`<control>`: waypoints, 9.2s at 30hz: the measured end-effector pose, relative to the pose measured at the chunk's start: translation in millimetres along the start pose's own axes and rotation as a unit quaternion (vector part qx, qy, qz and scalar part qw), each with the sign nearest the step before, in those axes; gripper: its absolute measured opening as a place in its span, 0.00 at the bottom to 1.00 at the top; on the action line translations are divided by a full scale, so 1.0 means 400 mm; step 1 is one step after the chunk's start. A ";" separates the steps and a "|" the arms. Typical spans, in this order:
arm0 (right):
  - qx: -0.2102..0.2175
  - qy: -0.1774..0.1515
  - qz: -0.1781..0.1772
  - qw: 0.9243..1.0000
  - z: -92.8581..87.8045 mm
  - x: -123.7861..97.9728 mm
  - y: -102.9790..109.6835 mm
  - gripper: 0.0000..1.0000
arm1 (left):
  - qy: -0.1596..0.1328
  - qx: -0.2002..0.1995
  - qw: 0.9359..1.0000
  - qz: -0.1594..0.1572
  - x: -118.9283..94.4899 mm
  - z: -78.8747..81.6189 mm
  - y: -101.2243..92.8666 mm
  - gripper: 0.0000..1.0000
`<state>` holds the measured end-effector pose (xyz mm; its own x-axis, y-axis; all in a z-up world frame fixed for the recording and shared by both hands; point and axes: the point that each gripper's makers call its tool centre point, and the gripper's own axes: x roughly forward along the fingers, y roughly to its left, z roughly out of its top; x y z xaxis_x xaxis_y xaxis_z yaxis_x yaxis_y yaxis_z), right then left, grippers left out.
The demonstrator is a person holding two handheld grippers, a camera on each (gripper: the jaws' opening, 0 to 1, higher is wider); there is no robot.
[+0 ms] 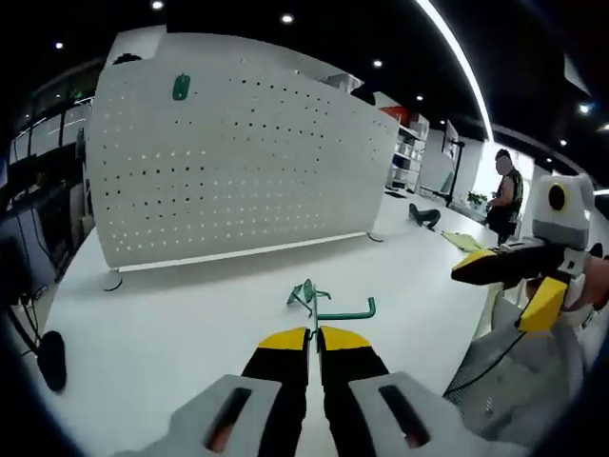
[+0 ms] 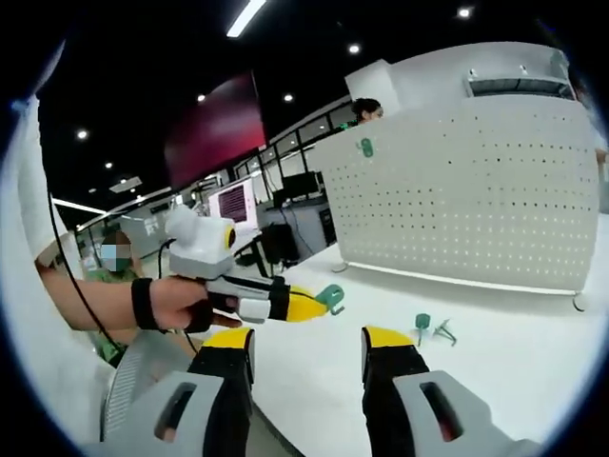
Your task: Insert the hook assembly into the mounting plate slot until the hook locks in place.
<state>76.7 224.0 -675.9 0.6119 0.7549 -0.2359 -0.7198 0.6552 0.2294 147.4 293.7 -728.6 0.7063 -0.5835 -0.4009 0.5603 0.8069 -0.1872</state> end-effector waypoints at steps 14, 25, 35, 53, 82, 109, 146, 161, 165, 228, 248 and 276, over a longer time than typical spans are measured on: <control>0.015 -0.021 -0.014 1.000 0.030 0.005 0.010 0.44 | -0.028 0.006 0.999 -0.036 -0.007 0.030 -0.031 0.04; 0.024 -0.022 -0.015 0.999 0.019 0.014 0.038 0.44 | -0.050 -0.001 0.998 -0.043 -0.040 0.031 -0.037 0.04; 0.040 -0.043 -0.016 0.998 0.030 0.018 0.054 0.37 | -0.073 -0.005 0.996 -0.055 -0.073 0.044 -0.050 0.04; 0.102 -0.060 -0.029 0.992 0.035 0.031 0.047 0.23 | -0.101 0.004 0.990 -0.101 -0.100 0.061 -0.118 0.04; 0.171 -0.066 -0.015 0.983 0.053 0.050 0.047 0.03 | -0.128 0.015 0.983 -0.133 -0.119 0.091 -0.156 0.04; 0.265 -0.080 -0.060 0.959 0.040 0.054 0.000 0.01 | -0.117 0.024 0.981 -0.156 -0.077 0.083 -0.171 0.05; 0.060 -0.052 -0.086 0.993 0.152 0.139 -0.015 0.01 | -0.099 0.043 0.989 -0.104 -0.176 0.081 -0.067 0.20; 0.031 -0.066 -0.112 0.991 0.187 0.179 -0.033 0.01 | -0.109 0.054 0.989 -0.088 -0.233 0.080 -0.035 0.27; 0.023 -0.077 -0.122 0.989 0.214 0.192 -0.042 0.01 | -0.112 0.058 0.988 -0.084 -0.245 0.079 -0.025 0.28; -0.053 -0.175 -0.223 0.957 0.527 0.367 -0.220 0.01 | -0.109 0.059 0.990 -0.062 -0.304 0.060 0.033 0.56; -0.077 -0.192 -0.255 0.945 0.599 0.429 -0.257 0.01 | -0.114 0.055 0.990 -0.055 -0.323 0.056 0.078 0.57; -0.086 -0.201 -0.292 0.931 0.658 0.502 -0.318 0.01 | -0.108 0.048 0.992 -0.041 -0.335 0.044 0.141 0.60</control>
<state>377.3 300.2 -504.1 0.9636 0.2449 0.1071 -0.2474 0.9689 0.0107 91.8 415.9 -669.7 0.7264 -0.6620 -0.1845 0.6518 0.7487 -0.1204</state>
